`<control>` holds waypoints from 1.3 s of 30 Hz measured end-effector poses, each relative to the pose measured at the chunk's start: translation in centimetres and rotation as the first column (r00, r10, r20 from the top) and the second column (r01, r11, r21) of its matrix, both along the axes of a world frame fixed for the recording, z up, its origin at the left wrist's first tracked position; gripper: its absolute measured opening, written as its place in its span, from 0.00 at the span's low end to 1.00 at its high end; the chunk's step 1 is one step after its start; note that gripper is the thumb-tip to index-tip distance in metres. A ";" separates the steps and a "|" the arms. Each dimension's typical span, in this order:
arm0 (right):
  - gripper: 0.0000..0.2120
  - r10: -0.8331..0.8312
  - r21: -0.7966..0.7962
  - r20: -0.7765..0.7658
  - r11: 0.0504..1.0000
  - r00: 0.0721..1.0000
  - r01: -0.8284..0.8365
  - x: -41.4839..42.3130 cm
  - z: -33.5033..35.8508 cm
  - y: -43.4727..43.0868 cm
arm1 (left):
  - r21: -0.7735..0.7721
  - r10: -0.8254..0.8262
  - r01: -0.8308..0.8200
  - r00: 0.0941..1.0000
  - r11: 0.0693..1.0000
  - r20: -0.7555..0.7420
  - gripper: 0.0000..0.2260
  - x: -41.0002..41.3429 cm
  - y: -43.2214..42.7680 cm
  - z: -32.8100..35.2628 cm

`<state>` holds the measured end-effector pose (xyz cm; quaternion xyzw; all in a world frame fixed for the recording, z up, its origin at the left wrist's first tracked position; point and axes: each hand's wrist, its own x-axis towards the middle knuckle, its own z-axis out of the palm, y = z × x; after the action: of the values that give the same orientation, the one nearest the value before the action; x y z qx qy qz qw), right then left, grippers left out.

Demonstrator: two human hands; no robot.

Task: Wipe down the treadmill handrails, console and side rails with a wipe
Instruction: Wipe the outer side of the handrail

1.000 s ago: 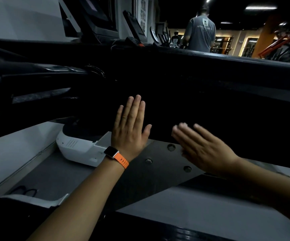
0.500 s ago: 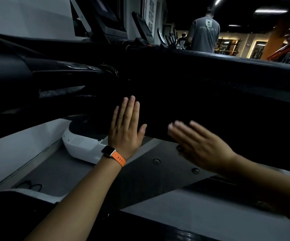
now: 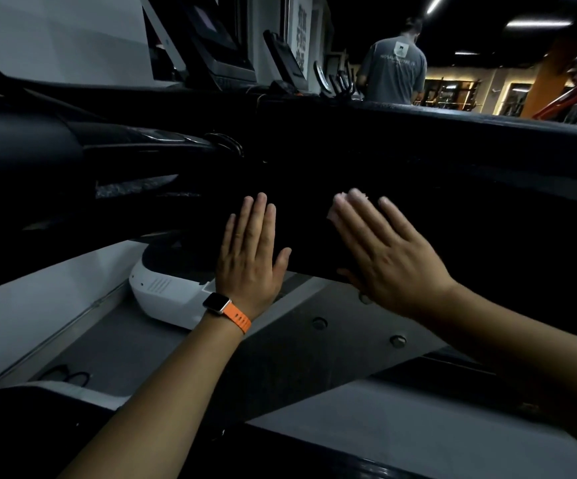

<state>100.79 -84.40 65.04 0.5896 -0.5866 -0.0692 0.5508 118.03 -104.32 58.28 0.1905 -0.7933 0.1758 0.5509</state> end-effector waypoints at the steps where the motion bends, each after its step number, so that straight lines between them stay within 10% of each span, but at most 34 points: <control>1: 0.38 0.003 0.049 0.000 0.999 1.000 -0.003 0.1 -1.0 0.1 | 0.011 0.001 0.000 1.000 1.000 -0.003 0.29 0.1 -0.1 -0.1; 5: 0.40 0.033 0.246 -0.139 0.969 0.990 0.002 -0.6 -4.3 0.9 | 0.009 0.007 -0.007 1.000 1.000 0.003 0.28 0.8 -0.9 -0.5; 10: 0.38 0.019 0.027 -0.011 0.999 1.000 -0.019 1.7 -0.2 -1.9 | 0.017 0.022 -0.022 1.000 1.000 -0.006 0.29 1.2 -1.1 -0.8; 25: 0.44 -0.015 0.252 -0.207 0.965 0.978 0.068 3.0 -4.1 -3.4 | -0.008 0.073 -0.073 0.996 0.997 0.051 0.28 3.2 -2.5 -1.0; 31: 0.40 0.016 0.081 -0.023 0.997 1.000 -0.014 4.4 -0.9 -5.6 | -0.024 0.089 -0.087 0.994 0.996 0.067 0.28 3.4 -2.8 -0.9; 35: 0.46 -0.019 0.239 -0.223 0.968 0.975 0.074 4.3 -4.6 -5.4 | -0.042 0.084 -0.082 0.994 0.996 0.070 0.28 3.5 -2.9 -0.9; 39: 0.39 0.015 0.104 -0.029 0.995 0.999 -0.012 5.6 -1.4 -7.1 | -0.035 0.089 -0.087 0.993 0.996 0.075 0.28 3.4 -2.9 -0.9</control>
<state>106.44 -91.50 63.59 0.6202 -0.5701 -0.1045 0.5286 121.48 -107.24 57.33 0.2097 -0.8018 0.2196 0.5148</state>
